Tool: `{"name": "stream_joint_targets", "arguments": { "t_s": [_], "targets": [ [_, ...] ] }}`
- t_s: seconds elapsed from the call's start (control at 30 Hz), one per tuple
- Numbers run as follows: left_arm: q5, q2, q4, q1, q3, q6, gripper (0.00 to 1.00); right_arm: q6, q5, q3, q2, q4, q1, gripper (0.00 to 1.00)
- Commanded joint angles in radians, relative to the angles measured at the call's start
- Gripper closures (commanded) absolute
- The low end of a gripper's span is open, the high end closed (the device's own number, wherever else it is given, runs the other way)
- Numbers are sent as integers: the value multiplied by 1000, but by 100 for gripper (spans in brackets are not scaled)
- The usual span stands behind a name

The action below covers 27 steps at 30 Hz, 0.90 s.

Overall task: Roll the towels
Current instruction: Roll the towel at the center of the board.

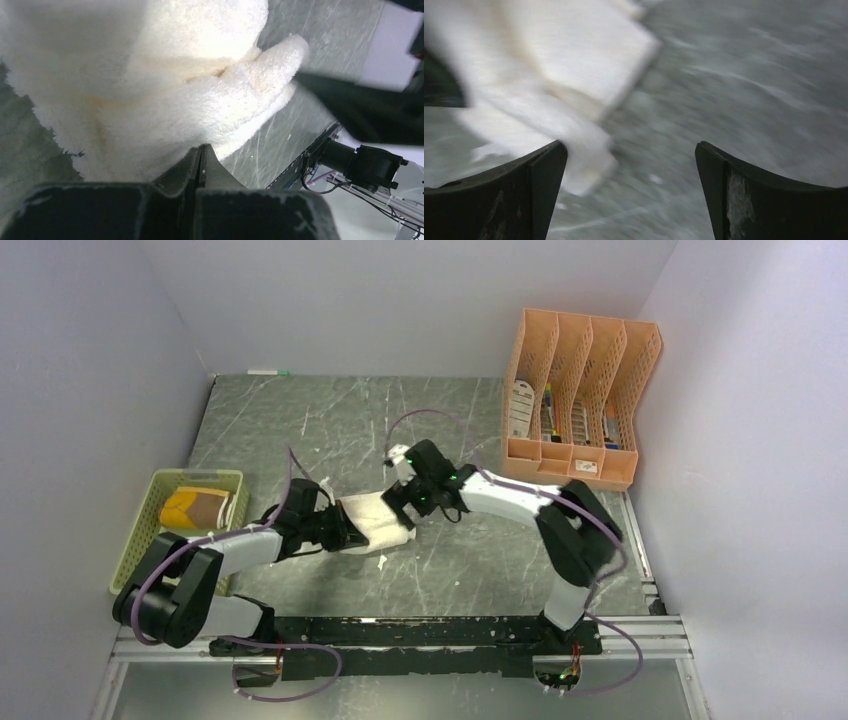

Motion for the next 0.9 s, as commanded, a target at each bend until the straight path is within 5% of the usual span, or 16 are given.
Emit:
{"name": "stream_joint_targets", "arguments": {
  "t_s": [0.0, 0.13, 0.37, 0.87],
  "targets": [
    [-70, -1, -58, 25, 2, 50, 93, 48, 706, -216, -257, 377, -18, 0],
    [-60, -19, -83, 48, 4, 67, 93, -129, 857, -413, -398, 610, 67, 0],
    [-1, 26, -66, 87, 21, 89, 93, -701, 1020, -695, -330, 1128, 498, 0],
    [71, 57, -61, 129, 49, 117, 93, -710, 777, -605, -150, 1040, 569, 0]
  ]
}}
